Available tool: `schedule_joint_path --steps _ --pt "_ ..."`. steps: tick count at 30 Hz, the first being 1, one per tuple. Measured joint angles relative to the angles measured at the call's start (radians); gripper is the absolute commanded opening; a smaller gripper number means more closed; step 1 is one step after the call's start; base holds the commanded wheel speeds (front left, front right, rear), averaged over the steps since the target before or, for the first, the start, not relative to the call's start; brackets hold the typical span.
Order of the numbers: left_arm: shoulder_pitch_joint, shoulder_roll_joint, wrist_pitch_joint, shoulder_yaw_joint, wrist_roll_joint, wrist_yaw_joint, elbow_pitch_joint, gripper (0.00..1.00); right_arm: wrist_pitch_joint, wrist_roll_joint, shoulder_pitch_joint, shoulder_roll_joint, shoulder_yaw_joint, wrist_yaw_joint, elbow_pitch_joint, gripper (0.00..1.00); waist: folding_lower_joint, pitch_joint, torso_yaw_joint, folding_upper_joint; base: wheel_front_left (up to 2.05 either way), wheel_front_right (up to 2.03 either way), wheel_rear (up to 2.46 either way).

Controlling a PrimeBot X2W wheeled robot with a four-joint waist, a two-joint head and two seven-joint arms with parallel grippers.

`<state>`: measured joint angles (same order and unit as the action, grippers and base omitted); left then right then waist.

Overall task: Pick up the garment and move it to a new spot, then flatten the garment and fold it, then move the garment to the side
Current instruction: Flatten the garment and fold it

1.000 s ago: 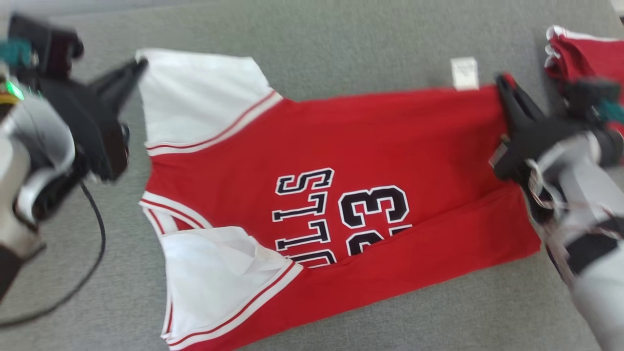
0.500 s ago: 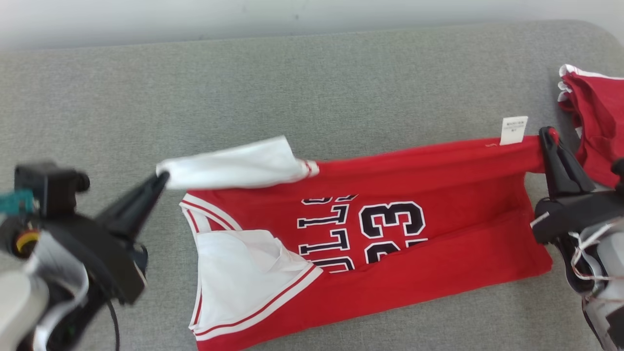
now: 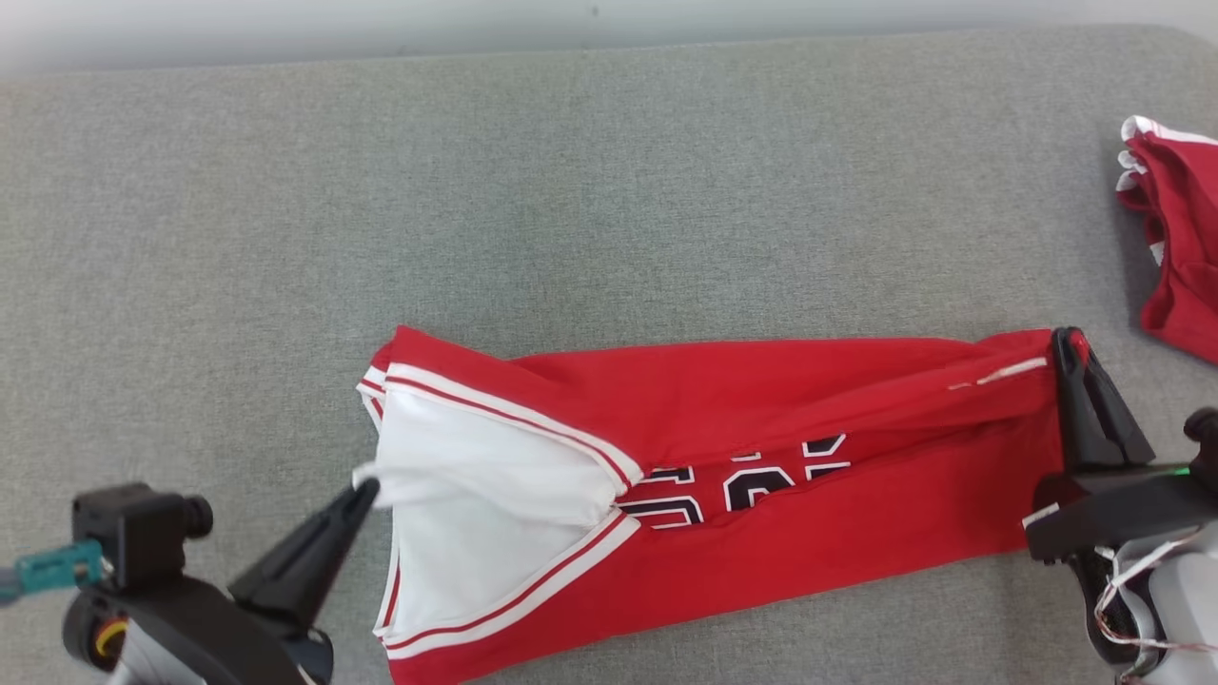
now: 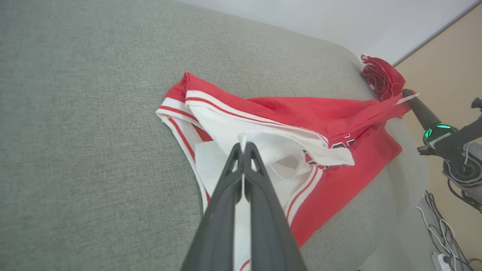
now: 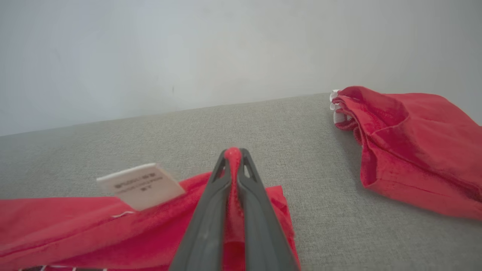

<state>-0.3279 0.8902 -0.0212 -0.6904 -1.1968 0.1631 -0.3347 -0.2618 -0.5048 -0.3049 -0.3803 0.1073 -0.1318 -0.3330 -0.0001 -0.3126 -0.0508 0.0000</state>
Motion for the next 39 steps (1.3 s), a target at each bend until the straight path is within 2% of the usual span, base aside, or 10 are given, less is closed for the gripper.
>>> schedule_joint_path --steps 5,11,12,13,14,15,17,28,33,39 --pt "0.04 -0.007 0.012 -0.012 -0.02 0.006 -0.002 0.0 0.0 0.019 0.038 0.019 -0.039 0.0 0.012 0.05 0.0 -0.003 0.007 0.0 0.0 0.0 0.0" --pt "0.077 -0.02 0.026 -0.018 -0.035 0.021 0.007 0.0 -0.002 0.022 0.085 0.038 -0.074 0.0 0.032 0.39 0.0001 -0.001 0.007 0.0 0.0 0.0 0.0" --pt "0.084 -0.021 0.026 -0.022 -0.035 0.023 0.01 0.0 -0.002 0.021 0.091 0.041 -0.081 0.0 0.034 0.53 0.0001 0.0 0.006 0.0 0.0 0.0 0.0" --pt "0.088 -0.022 0.026 -0.024 -0.035 0.025 0.011 0.0 -0.002 0.019 0.097 0.045 -0.087 0.0 0.037 0.86 0.0001 0.002 0.006 0.0 0.0 0.0 0.0" --pt "0.091 -0.026 0.03 -0.025 -0.035 0.03 0.012 0.24 -0.002 0.017 0.105 0.047 -0.092 0.0 0.043 1.0 0.0001 0.003 0.005 0.0 0.0 0.0 0.0" --pt "0.095 -0.027 0.03 -0.027 -0.035 0.032 0.015 0.45 -0.002 0.018 0.113 0.049 -0.096 0.0 0.049 1.0 0.0001 0.005 0.005 0.0 0.0 0.0 0.0" --pt "0.103 -0.032 0.037 -0.034 -0.032 0.045 0.026 1.0 -0.002 0.018 0.133 0.064 -0.117 0.0 0.068 1.0 0.0001 0.01 0.004 0.0 0.0 0.0 0.0" --pt "0.163 -0.105 0.176 -0.046 0.054 0.142 0.107 1.0 -0.002 0.015 0.279 0.144 -0.224 0.0 0.15 1.0 0.0 0.073 -0.003 0.0 0.0 0.0 0.0" --pt "0.184 -0.152 0.263 -0.055 0.183 0.184 0.165 1.0 -0.002 -0.014 0.338 0.165 -0.243 0.0 0.126 1.0 0.0 0.115 -0.002 0.0 0.0 0.0 0.0" --pt "0.233 -0.23 0.281 0.005 0.334 0.207 0.193 1.0 -0.002 -0.067 0.375 0.158 -0.216 0.0 0.088 1.0 -0.0001 0.156 0.005 0.0 0.0 0.0 0.0"
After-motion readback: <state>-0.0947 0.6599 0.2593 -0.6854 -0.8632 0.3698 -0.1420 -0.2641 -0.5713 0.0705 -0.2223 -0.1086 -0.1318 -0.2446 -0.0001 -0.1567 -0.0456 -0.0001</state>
